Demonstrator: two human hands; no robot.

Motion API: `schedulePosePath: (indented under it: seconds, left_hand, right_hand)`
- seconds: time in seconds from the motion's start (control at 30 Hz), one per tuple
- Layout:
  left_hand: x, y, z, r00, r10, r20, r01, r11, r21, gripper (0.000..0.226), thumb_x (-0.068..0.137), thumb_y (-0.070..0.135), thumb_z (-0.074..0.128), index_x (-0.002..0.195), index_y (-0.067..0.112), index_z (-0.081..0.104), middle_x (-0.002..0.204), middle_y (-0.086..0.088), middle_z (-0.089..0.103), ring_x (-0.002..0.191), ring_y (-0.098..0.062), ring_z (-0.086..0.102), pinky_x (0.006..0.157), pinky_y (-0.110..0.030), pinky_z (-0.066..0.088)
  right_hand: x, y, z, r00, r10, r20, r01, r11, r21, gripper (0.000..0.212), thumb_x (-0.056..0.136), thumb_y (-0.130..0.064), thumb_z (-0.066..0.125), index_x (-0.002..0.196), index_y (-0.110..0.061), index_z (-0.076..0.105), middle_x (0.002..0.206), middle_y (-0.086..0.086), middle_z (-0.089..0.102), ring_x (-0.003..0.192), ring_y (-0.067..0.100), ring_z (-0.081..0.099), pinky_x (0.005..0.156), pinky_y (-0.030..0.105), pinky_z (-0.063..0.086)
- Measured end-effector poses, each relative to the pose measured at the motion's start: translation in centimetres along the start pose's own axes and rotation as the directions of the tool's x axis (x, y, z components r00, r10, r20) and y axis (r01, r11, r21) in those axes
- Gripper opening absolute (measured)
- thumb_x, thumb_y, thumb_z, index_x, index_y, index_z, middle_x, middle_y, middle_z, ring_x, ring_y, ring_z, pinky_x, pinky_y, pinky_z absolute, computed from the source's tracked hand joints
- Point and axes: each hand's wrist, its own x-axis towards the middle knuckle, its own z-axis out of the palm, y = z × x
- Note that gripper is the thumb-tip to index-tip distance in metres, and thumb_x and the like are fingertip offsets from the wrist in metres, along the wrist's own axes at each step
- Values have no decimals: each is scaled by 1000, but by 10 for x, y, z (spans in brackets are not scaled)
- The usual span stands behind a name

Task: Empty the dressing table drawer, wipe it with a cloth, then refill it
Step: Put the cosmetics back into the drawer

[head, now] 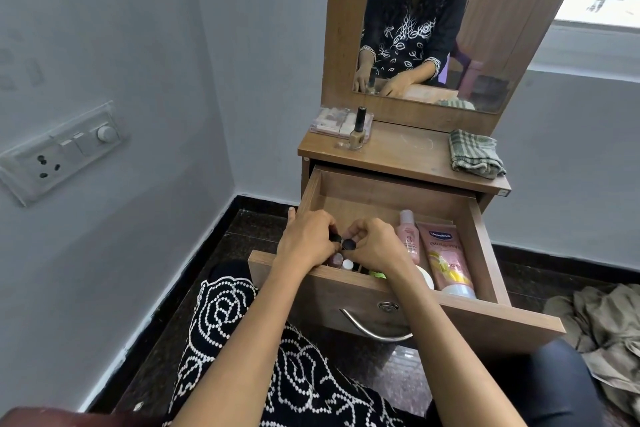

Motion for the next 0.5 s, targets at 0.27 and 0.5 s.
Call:
schedulePosePath:
  seconds: [0.27, 0.5]
  left_hand:
    - [1, -1, 0, 1000, -7, 25, 8, 999, -36, 21, 81, 28, 68, 101, 21, 69, 103, 2, 68, 107, -18, 57, 117, -49, 5]
    - [-1, -1, -5, 998, -29, 54, 36, 991, -130, 26, 82, 26, 66, 108, 20, 67, 110, 1, 67, 114, -18, 52, 116, -48, 10]
  right_hand:
    - [1, 1, 0, 999, 16, 43, -18, 999, 47, 22, 71, -12, 72, 86, -25, 62, 81, -6, 65, 78, 12, 63, 76, 26, 53]
    - [4, 2, 2, 997, 9, 74, -17, 993, 118, 28, 71, -9, 72, 78, -33, 57, 83, -7, 64, 78, 12, 61, 81, 29, 53]
